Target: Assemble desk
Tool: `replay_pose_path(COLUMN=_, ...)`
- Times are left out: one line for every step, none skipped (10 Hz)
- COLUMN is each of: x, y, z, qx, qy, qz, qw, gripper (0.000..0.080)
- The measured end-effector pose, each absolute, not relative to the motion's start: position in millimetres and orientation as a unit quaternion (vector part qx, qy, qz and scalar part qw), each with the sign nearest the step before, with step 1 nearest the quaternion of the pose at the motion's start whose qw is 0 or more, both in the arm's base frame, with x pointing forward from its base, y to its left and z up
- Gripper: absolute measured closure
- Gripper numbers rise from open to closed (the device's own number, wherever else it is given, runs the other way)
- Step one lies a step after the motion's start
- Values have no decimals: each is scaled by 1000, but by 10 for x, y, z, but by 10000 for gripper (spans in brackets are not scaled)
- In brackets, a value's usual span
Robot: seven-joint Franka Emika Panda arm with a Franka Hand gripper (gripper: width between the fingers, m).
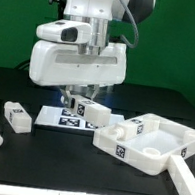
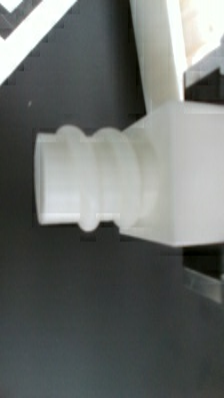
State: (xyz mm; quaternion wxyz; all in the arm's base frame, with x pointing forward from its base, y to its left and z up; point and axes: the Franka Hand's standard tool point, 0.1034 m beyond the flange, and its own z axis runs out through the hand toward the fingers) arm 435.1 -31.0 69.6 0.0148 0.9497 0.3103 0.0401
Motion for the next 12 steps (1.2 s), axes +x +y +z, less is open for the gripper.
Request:
replay_pose_path(x=4338, y=-312, z=683, qx=955, qy=294, qz=43, qw=15, gripper=515)
replay_pose_path(x=4194, y=-302, z=605, qx=971, qy=235, qz=51, qw=13, gripper=515)
replay_pose_path(x=4027, y=-171, z=579, qx=982, qy=177, qz=60, qw=10, gripper=515)
replay_pose_path(x=3890, y=-126, z=519, qx=993, qy=109, qz=53, qw=3, gripper=515)
replay_pose_path(x=3882, y=-143, z=473, qx=993, qy=107, qz=49, qw=3, gripper=515)
replay_pose_path(x=3911, y=-141, z=483, qx=993, qy=111, qz=51, qw=3, gripper=515)
replay_pose_path(x=3909, y=-140, z=481, qx=993, qy=111, qz=50, qw=3, gripper=515)
replay_pose_path(x=3896, y=-148, z=472, qx=994, qy=99, qz=50, qw=2, gripper=515)
replay_pose_path(x=3805, y=-181, z=431, qx=998, qy=39, qz=43, qw=-1, gripper=515)
replay_pose_path(x=3747, y=-211, z=386, qx=999, qy=1, qz=43, qw=-2, gripper=515)
replay_pose_path(x=3710, y=-354, z=313, qx=998, qy=-23, qz=55, qw=5, gripper=515)
replay_pose_path(x=3670, y=-513, z=229, qx=998, qy=-39, qz=53, qw=9, gripper=515)
